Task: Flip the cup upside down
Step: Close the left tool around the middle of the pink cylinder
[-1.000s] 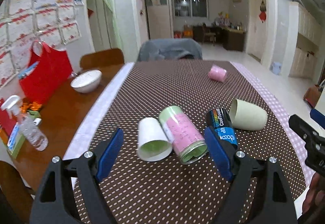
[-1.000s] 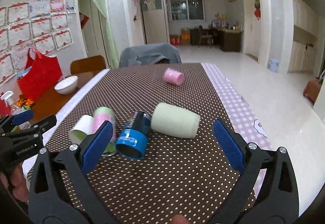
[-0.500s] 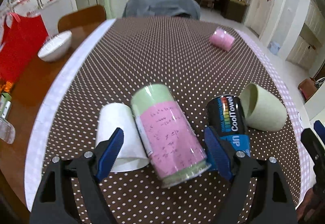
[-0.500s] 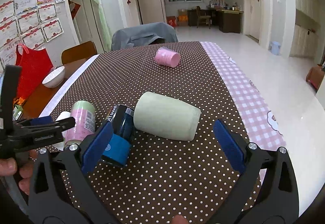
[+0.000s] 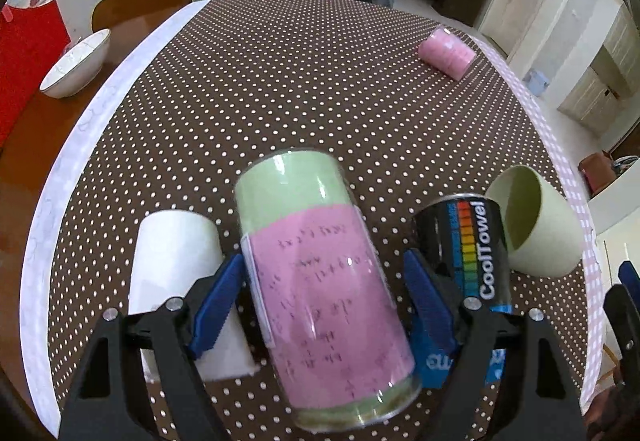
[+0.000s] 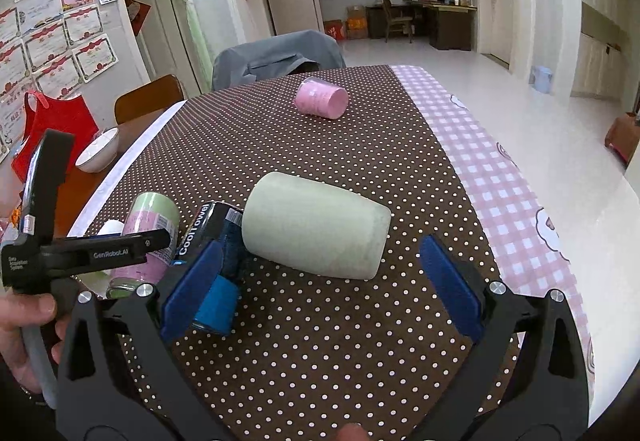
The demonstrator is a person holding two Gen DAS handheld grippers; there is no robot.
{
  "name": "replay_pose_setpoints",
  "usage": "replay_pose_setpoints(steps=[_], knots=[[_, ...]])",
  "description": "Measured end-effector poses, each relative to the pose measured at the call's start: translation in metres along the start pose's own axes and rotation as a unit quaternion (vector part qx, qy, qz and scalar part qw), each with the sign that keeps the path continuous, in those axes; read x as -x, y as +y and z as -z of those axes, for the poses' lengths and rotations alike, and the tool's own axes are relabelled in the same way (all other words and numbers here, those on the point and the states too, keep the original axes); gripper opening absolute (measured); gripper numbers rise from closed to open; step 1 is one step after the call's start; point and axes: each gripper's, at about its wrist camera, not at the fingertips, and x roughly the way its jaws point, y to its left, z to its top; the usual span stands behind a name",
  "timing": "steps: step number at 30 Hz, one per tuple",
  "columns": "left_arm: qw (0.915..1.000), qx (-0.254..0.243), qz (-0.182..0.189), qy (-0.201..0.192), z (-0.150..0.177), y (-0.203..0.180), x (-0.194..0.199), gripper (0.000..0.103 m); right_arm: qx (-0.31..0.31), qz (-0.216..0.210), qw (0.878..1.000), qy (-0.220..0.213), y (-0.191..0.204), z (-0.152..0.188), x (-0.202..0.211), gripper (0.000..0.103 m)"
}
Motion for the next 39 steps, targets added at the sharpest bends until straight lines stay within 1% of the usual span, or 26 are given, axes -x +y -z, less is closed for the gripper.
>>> replay_pose_setpoints(steps=[1,2,5,10,13,15,23,27,32,39], knots=[[1.0,-0.001,-0.001,0.003,-0.001,-0.001,-0.002,0.074,0.0,0.0,1.0,0.001,0.0,0.0,-0.001,0.097],[1.0,-0.004,-0.001,0.005,-0.001,-0.001,-0.004,0.072,0.0,0.0,1.0,0.002,-0.001,0.001,-0.001,0.097],[0.9998,-0.02,-0.002,0.002,-0.005,-0.005,-0.009,0.072,-0.001,0.001,1.0,0.004,-0.001,0.001,-0.002,0.097],[0.9994,-0.032,0.011,-0.002,-0.008,-0.007,-0.009,0.071,-0.004,0.003,1.0,0.001,-0.001,0.002,0.001,0.097],[0.9992,-0.035,0.009,-0.015,-0.007,-0.007,-0.001,0.071,-0.004,0.004,1.0,-0.002,-0.001,0.003,0.006,0.097],[0.9991,-0.033,0.014,-0.021,-0.006,-0.005,0.005,0.071,-0.005,0.004,1.0,-0.005,-0.001,0.003,0.009,0.097],[0.9972,-0.042,0.022,-0.057,0.005,-0.007,0.043,0.07,-0.004,0.004,1.0,-0.018,0.003,0.008,0.026,0.097],[0.9957,-0.046,0.035,-0.073,0.018,-0.007,0.069,0.07,-0.004,0.003,1.0,-0.028,0.004,0.011,0.038,0.097],[0.9917,-0.054,0.047,-0.106,0.041,-0.008,0.111,0.07,-0.003,0.0,0.999,-0.046,0.007,0.017,0.057,0.097],[0.9846,-0.073,0.058,-0.148,0.085,-0.013,0.162,0.07,-0.002,-0.003,0.998,-0.068,0.01,0.035,0.087,0.097]])
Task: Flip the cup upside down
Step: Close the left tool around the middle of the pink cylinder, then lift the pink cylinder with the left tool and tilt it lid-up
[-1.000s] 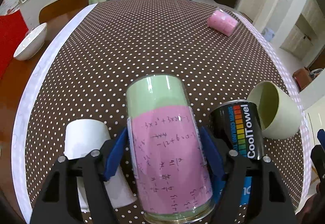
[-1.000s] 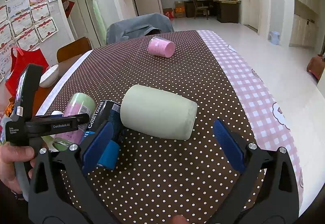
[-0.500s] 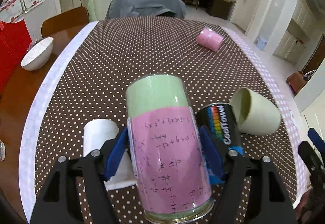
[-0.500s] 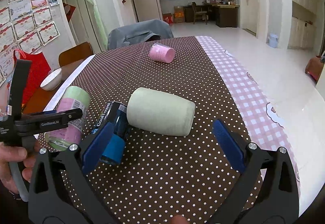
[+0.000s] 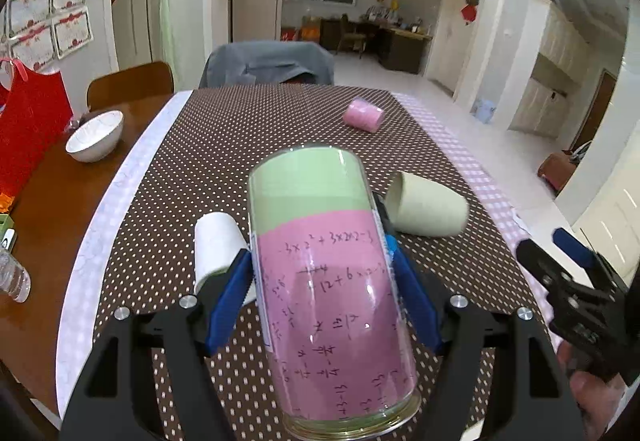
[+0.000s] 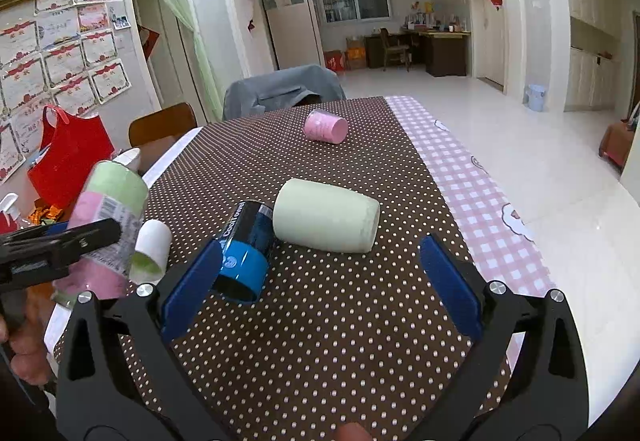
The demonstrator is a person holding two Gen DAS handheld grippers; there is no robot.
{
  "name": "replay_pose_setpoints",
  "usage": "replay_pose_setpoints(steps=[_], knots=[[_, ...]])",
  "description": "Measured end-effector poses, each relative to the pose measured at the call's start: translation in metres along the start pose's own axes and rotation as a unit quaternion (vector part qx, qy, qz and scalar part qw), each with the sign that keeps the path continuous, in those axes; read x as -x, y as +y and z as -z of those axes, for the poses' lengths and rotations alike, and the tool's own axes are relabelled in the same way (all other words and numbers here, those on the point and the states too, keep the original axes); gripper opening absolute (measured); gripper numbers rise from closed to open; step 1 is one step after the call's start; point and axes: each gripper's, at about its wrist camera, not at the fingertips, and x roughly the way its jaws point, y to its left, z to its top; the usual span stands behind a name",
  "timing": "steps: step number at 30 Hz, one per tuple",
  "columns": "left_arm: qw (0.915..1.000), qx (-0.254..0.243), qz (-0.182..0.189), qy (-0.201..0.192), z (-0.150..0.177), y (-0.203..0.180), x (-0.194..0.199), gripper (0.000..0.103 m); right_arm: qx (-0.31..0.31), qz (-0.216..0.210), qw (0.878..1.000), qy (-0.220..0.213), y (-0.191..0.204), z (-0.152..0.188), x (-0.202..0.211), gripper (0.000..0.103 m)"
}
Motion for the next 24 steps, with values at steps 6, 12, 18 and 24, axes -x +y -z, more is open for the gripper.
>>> replay_pose_setpoints(steps=[6,12,18,24], knots=[[0.9998,-0.009,0.018,-0.004,0.031,-0.014,0.022,0.07,0.004,-0.001,1.0,-0.009,0.004,0.016,0.022,0.097],[0.9993,-0.005,0.031,0.019,0.062,-0.026,0.01,0.07,0.001,0.004,1.0,-0.013,0.001,0.034,0.041,0.097],[0.9985,0.007,0.031,0.044,0.081,-0.031,-0.016,0.07,-0.003,0.009,1.0,-0.02,-0.005,0.043,0.057,0.097],[0.9972,0.012,0.036,0.064,0.089,-0.036,-0.039,0.071,-0.009,0.014,1.0,-0.021,-0.012,0.045,0.06,0.097]])
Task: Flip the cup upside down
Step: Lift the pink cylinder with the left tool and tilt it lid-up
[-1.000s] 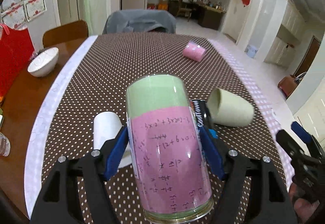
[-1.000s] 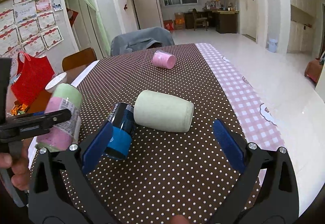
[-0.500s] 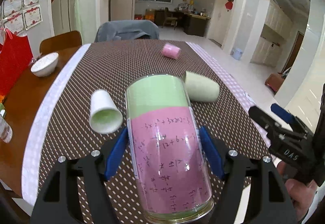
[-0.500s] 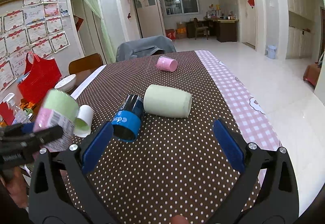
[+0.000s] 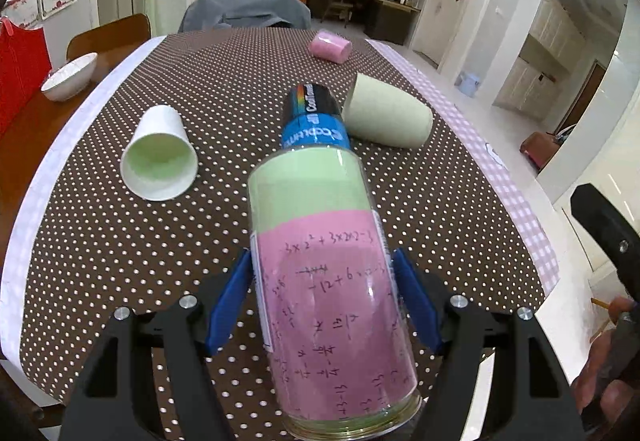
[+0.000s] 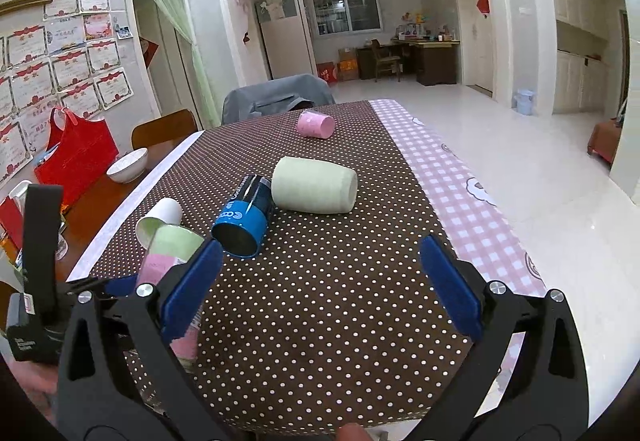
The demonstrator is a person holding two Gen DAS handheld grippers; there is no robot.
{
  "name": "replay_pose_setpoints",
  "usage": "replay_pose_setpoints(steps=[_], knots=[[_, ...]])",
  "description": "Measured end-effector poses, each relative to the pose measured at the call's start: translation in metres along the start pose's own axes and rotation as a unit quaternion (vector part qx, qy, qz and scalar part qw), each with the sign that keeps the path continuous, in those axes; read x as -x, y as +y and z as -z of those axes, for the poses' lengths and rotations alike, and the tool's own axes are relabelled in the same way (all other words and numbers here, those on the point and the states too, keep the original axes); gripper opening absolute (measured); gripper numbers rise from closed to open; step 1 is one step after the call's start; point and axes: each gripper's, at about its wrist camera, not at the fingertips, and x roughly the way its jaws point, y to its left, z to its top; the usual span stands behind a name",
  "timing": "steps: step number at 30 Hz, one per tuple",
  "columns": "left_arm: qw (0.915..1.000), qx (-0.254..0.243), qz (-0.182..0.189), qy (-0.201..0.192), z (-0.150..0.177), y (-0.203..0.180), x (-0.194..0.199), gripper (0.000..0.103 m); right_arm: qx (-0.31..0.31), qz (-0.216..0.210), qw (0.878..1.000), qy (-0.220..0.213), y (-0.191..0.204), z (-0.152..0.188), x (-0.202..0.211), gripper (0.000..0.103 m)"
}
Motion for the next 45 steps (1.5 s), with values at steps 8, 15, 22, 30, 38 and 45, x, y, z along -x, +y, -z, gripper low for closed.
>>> replay_pose_setpoints(steps=[8,15,22,30,38,45], knots=[[0.9998,-0.006,-0.02,0.006,-0.002,-0.005,-0.013,0.072,-0.001,-0.003,1.0,0.008,0.001,0.004,-0.005,0.097],[0.9988,-0.006,-0.049,-0.002,-0.003,-0.001,-0.008,0.076,-0.001,-0.006,1.0,0.008,0.003,0.004,-0.004,0.097],[0.9956,-0.005,-0.082,-0.046,0.0,0.004,0.025,0.079,0.0,-0.019,1.0,0.008,0.011,0.0,-0.005,0.097],[0.9903,0.003,-0.103,-0.093,0.0,0.011,0.064,0.079,0.008,-0.031,0.999,0.004,0.022,-0.005,0.0,0.097],[0.984,0.006,-0.12,-0.131,0.004,0.018,0.098,0.079,0.018,-0.042,0.999,-0.003,0.033,-0.011,0.006,0.097],[0.9792,0.015,-0.131,-0.154,0.009,0.028,0.119,0.079,0.03,-0.051,0.998,-0.006,0.045,-0.015,0.009,0.097]])
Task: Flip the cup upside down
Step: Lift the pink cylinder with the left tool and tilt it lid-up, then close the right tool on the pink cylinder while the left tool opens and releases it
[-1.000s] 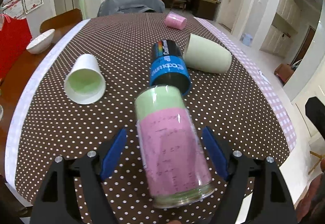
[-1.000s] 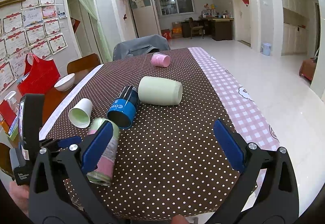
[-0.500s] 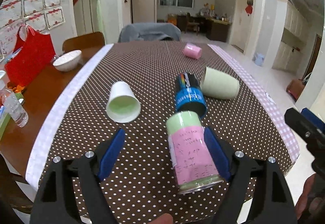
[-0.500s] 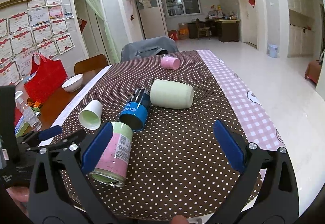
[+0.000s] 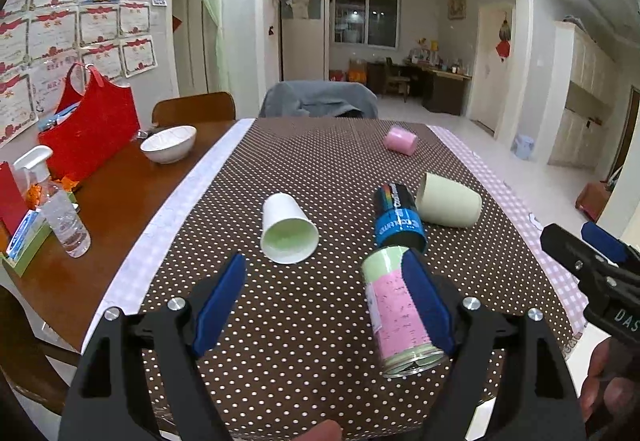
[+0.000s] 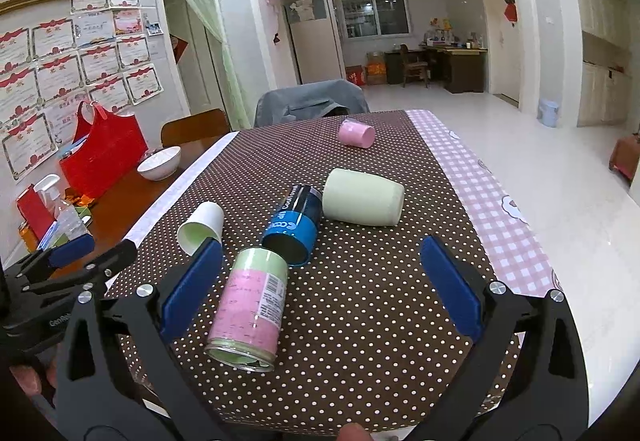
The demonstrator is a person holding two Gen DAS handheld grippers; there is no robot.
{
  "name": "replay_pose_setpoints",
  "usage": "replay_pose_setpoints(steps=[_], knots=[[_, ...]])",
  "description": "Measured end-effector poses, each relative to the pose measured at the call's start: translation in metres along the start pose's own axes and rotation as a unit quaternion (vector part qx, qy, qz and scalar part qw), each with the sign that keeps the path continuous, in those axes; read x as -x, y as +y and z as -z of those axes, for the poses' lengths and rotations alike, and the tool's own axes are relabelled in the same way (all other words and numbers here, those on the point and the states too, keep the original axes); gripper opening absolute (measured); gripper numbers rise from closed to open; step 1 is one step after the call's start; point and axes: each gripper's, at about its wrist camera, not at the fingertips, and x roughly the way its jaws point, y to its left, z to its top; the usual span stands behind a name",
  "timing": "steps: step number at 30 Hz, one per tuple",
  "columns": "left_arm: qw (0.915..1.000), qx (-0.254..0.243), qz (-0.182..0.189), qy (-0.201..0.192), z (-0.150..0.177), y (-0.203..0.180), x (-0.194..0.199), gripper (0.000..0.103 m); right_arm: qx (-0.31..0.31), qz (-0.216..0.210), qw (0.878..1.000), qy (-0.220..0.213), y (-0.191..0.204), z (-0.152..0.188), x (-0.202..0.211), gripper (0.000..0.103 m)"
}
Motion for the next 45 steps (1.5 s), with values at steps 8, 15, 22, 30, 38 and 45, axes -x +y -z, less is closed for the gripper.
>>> replay_pose_setpoints(steps=[8,15,22,30,38,45], knots=[[0.9997,0.007,-0.015,-0.02,0.001,0.015,0.016,0.079,0.01,-0.012,1.0,0.001,0.01,-0.003,0.0,0.097],[0.9988,0.017,-0.028,-0.038,0.003,0.028,0.028,0.079,0.019,-0.027,0.999,0.009,0.018,-0.007,-0.001,0.097],[0.9975,0.011,-0.041,-0.056,0.008,0.033,0.036,0.079,0.024,-0.035,0.999,0.023,0.025,-0.008,-0.005,0.097],[0.9969,0.018,-0.045,-0.061,0.013,0.043,0.034,0.079,0.035,-0.056,0.996,0.064,0.036,-0.008,-0.021,0.097],[0.9966,0.029,-0.052,-0.057,0.017,0.057,0.024,0.079,0.047,-0.066,0.989,0.127,0.048,-0.004,-0.057,0.097],[0.9964,0.038,-0.057,-0.049,0.014,0.072,0.006,0.079,0.035,-0.073,0.976,0.2,0.051,0.003,-0.098,0.097]])
